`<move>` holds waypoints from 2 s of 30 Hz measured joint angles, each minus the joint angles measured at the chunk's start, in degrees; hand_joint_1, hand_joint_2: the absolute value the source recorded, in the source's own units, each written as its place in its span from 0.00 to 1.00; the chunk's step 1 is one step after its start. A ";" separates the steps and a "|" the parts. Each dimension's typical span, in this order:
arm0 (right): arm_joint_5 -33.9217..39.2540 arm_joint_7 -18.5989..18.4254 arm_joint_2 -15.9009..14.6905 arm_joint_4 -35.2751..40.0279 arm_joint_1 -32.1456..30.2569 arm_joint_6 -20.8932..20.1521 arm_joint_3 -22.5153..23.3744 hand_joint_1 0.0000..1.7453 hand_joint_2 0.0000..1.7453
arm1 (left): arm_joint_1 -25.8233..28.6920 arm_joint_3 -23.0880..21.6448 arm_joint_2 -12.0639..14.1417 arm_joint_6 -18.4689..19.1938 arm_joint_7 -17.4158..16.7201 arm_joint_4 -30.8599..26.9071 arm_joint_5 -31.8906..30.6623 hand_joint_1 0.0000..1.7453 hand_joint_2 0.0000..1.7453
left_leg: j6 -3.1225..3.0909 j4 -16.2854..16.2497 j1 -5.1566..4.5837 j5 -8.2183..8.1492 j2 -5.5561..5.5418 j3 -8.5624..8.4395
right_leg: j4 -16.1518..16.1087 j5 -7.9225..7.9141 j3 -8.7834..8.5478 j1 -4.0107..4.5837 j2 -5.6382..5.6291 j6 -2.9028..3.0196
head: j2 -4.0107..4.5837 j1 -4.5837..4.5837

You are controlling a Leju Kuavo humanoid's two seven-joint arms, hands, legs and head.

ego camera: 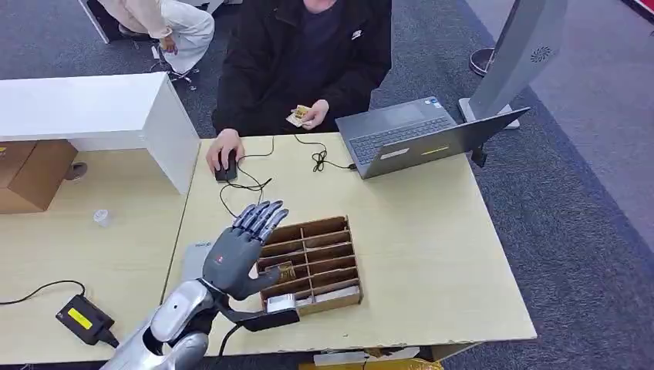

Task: Pass the card to the sensor for recognition and then transmit it.

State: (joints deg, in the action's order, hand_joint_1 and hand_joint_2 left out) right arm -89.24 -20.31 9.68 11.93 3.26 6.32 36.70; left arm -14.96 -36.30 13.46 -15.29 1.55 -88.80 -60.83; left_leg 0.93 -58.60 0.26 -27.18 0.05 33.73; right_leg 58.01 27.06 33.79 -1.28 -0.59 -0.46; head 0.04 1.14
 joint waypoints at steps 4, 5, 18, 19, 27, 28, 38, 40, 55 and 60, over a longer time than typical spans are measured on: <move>-0.02 0.00 0.00 0.00 0.00 -0.22 0.02 0.00 0.00 | -0.41 -0.42 0.79 3.47 -0.44 0.00 0.46 0.01 1.00 | 0.00 0.00 0.00 0.00 0.00 0.00 | 0.00 0.00 0.00 0.00 0.00 0.00 | 0.00 0.00; -0.02 0.00 0.00 0.00 0.01 -0.22 0.02 0.00 0.00 | -0.53 -0.57 0.92 4.09 -0.48 0.00 0.57 0.02 1.00 | 0.00 0.00 0.00 0.00 0.00 0.00 | 0.00 0.00 0.00 0.00 0.00 0.00 | 0.00 0.00; 0.00 0.00 0.00 0.00 0.01 -0.31 0.44 0.00 0.00 | -1.44 -1.31 2.60 6.87 -1.03 0.02 1.12 1.00 1.00 | 0.00 0.00 0.00 0.00 0.00 0.00 | 0.00 0.00 0.00 0.00 -0.01 0.00 | 0.00 0.00; 0.00 0.00 0.00 0.00 0.01 -0.29 0.46 0.00 0.00 | -1.44 -1.31 2.75 6.81 -1.07 0.02 1.01 1.00 1.00 | 0.00 0.00 0.00 0.00 0.00 0.00 | 0.00 0.00 0.00 0.00 0.00 0.00 | 0.00 0.00; -0.04 0.02 0.00 0.00 0.01 -0.15 0.57 0.00 0.00 | -1.42 -1.31 2.80 5.58 -1.62 0.02 0.41 1.00 1.00 | 0.00 0.00 0.00 0.00 0.00 0.00 | 0.00 0.00 0.00 0.00 0.00 0.00 | 0.00 0.00; -0.04 0.02 0.00 0.00 0.01 -0.13 0.57 0.00 0.00 | -1.42 -1.31 2.80 5.39 -1.68 0.02 0.31 1.00 1.00 | 0.00 0.00 0.00 0.00 0.00 0.00 | 0.00 0.00 0.00 0.00 0.00 0.00 | 0.00 0.00; -0.04 0.02 0.00 0.00 0.01 -0.11 0.87 0.00 0.00 | -1.00 -1.31 2.78 3.26 -2.06 0.00 -0.68 1.00 1.00 | 0.00 0.00 0.00 0.00 0.00 0.00 | 0.00 0.00 0.00 0.00 0.00 0.00 | 0.00 0.00; -0.04 0.02 0.00 0.00 0.01 -0.07 0.94 0.00 0.00 | -0.74 -1.31 2.71 1.40 -2.21 -0.02 -1.83 1.00 1.00 | 0.00 0.00 0.00 0.00 0.00 0.00 | 0.00 0.00 0.00 0.00 0.00 0.00 | 0.00 0.00; -0.61 -0.52 0.00 0.00 0.01 0.72 1.05 0.00 0.00 | 6.44 5.77 -1.97 -24.30 -1.33 -7.39 -20.20 1.00 1.00 | 0.00 0.00 0.00 -0.01 0.00 0.01 | 0.00 0.01 -0.01 0.00 0.01 -0.01 | 0.00 -0.02; -0.61 -0.59 0.00 0.00 0.02 0.74 1.05 0.00 0.00 | 7.55 9.21 -4.11 -24.30 1.46 -9.68 -20.59 1.00 1.00 | 0.00 0.00 0.00 0.00 0.00 0.00 | 0.00 0.00 -0.03 0.00 0.01 -0.01 | 0.00 0.00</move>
State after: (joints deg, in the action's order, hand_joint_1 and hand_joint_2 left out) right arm -89.85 -20.90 9.68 11.93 3.28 7.06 37.75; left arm -7.40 -27.09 9.36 -39.58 3.01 -98.48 -81.41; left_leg 0.92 -58.60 0.26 -27.19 0.04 33.73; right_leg 58.01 27.06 33.76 -1.28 -0.58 -0.47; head 0.04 1.14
